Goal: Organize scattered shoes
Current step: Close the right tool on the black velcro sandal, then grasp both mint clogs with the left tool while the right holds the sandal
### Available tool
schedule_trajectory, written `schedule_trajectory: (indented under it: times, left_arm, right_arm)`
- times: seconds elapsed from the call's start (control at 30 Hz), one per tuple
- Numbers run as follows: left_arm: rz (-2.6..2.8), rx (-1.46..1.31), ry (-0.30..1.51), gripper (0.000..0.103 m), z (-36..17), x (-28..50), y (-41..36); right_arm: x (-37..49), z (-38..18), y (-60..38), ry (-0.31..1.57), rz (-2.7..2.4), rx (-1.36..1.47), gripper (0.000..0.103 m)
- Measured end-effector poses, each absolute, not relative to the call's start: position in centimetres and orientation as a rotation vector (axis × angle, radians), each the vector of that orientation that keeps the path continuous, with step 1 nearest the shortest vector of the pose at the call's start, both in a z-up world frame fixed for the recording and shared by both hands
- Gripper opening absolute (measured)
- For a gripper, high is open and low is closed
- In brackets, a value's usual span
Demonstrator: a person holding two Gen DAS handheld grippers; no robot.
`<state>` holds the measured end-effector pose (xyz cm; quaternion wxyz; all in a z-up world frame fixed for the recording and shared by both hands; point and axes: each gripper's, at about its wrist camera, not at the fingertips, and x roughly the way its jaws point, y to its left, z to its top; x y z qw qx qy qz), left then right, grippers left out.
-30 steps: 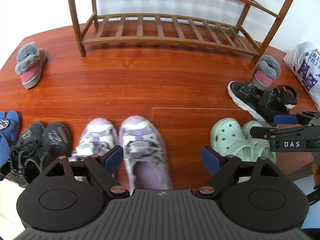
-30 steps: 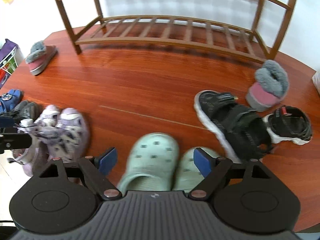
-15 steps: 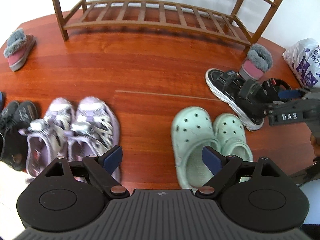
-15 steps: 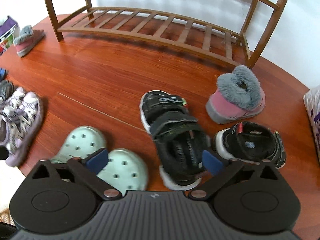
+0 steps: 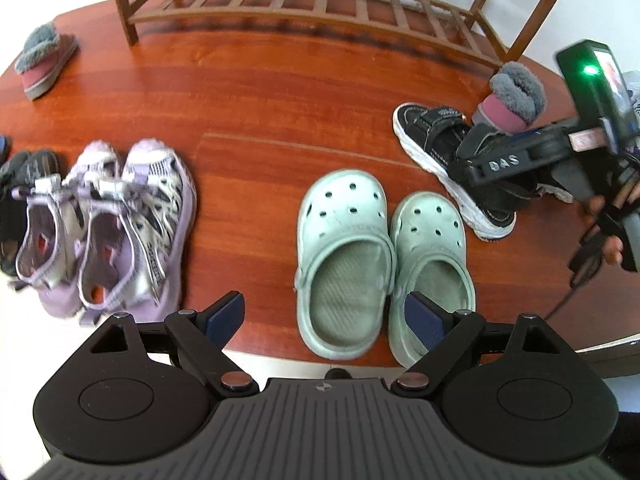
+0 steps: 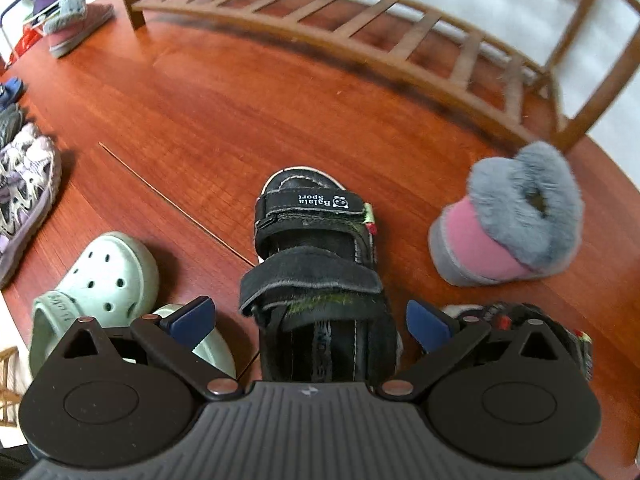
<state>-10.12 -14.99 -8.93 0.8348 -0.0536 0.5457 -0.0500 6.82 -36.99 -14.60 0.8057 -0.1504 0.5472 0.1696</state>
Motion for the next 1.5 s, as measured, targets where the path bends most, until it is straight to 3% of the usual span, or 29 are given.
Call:
schedule_trajectory:
  times: [0.3, 0.4, 0.63, 1.03, 1.2, 1.5]
  left_arm:
    - [-0.082, -0.115, 1.168, 0.088, -9.8, -11.1, -16.8]
    - [-0.082, -0.102, 1.169, 0.088, -9.9, -11.1, -17.4]
    - [-0.070, -0.105, 1.165, 0.088, -9.8, -11.3, -17.6]
    - [-0.064, -0.094, 1.167, 0.088, -10.8, -11.0, -17.1]
    - [-0.077, -0.059, 1.166, 0.088, -11.7, -10.9, -17.6]
    - [-0.107, -0.022, 1.142, 0.088, -13.2, -9.8, -18.2]
  right_arm:
    - [8.0, -16.9, -36.5, 1.178, 0.370, -0.385, 0.102]
    - [8.4, -17.1, -36.2, 1.177, 0.374, -0.393, 0.094]
    - [9.8, -18.0, -36.0, 1.233, 0.392, -0.365, 0.089]
    - [10.0, -19.0, -36.4, 1.299, 0.402, -0.321, 0.088]
    - [9.8, -18.6, -36.8, 1.274, 0.385, -0.309, 0.077]
    - [8.7, -15.9, -38.0, 1.229, 0.404, -0.249, 0.076]
